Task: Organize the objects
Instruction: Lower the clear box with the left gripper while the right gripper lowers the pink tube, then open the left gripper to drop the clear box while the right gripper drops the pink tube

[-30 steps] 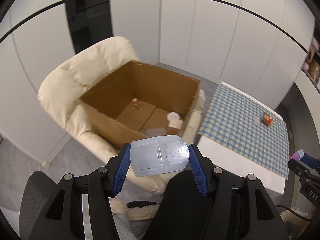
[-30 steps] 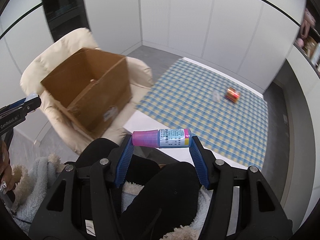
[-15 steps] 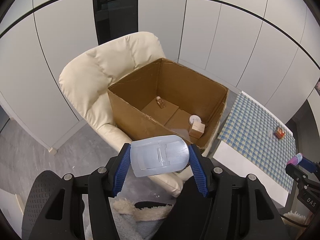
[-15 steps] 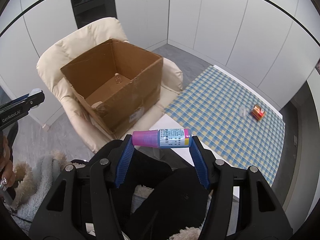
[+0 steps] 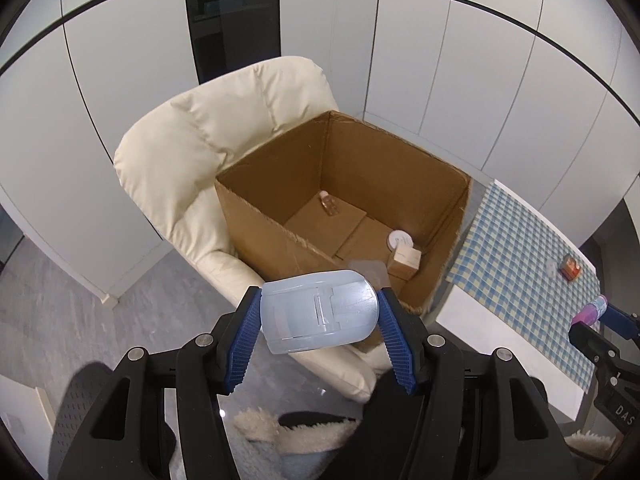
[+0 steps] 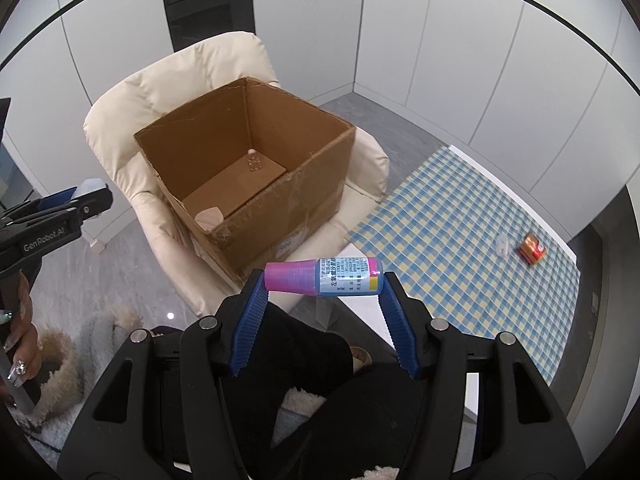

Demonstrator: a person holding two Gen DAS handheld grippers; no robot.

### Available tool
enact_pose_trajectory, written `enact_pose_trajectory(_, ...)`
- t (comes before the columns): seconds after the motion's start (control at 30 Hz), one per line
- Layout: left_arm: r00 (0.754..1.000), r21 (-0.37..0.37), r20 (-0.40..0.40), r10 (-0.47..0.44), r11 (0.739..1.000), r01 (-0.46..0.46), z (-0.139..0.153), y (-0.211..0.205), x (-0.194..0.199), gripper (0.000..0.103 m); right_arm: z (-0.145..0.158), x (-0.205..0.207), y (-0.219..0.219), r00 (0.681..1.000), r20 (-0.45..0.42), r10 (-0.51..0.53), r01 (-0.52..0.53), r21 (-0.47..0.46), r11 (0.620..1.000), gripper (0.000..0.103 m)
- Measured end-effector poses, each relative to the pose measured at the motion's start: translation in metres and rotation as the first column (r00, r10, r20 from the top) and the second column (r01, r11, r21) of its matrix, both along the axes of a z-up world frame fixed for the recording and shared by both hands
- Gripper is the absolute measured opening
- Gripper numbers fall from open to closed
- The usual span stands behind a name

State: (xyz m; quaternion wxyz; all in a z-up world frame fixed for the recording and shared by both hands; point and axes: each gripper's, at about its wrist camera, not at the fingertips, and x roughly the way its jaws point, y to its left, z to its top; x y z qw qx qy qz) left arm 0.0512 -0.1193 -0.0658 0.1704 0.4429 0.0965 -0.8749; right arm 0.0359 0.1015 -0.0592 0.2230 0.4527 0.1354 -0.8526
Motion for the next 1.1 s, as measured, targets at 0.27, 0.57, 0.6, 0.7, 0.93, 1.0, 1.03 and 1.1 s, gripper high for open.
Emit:
enact_pose_trajectory(0.27,0.999,0.01,-0.008,0.044,0.999,-0.044,-0.005,-0.013,-0.037,0.058,0.0,-0.035,-0.037,0.999,-0.011,0.052,-0.052,-0.007,0.999,0.06)
enact_pose_trajectory(0.57,0.997,0.007,-0.005,0.074,0.997,-0.073,-0.012,-0.031,-0.094,0.058,-0.011,-0.087,-0.088,0.994,0.0,0.105,-0.105,-0.07,0.992,0.06)
enact_pose_trajectory(0.6,0.997,0.007,-0.002,0.073,0.997,-0.073,-0.013,-0.033,-0.1,0.058,-0.014,-0.094,-0.093,0.993,0.014,0.114,-0.112,-0.088,0.99,0.06)
enact_pose_trajectory(0.7,0.997,-0.005,0.025,0.078,0.997,-0.078,-0.02,-0.042,-0.119,0.058,-0.027,-0.116,-0.111,0.992,0.042,0.12,-0.115,-0.096,0.989,0.06)
enact_pose_trajectory(0.93,0.996,-0.023,0.064,0.064,0.998,-0.062,-0.03,-0.052,-0.145,0.058,-0.055,-0.15,-0.142,0.989,0.095,0.112,-0.106,-0.072,0.992,0.06)
enact_pose_trajectory(1.0,0.996,-0.024,0.07,0.061,0.998,-0.059,-0.032,-0.055,-0.149,0.058,-0.059,-0.152,-0.146,0.989,0.095,0.115,-0.11,-0.062,0.992,0.06)
enact_pose_trajectory(1.03,0.995,-0.025,0.075,0.058,0.998,-0.056,-0.033,-0.056,-0.151,0.058,-0.06,-0.155,-0.149,0.989,0.092,0.113,-0.108,-0.055,0.993,0.06)
enact_pose_trajectory(1.1,0.995,-0.028,0.082,0.061,0.998,-0.059,-0.037,-0.06,-0.154,0.058,-0.063,-0.159,-0.153,0.989,0.094,0.113,-0.108,-0.053,0.993,0.06)
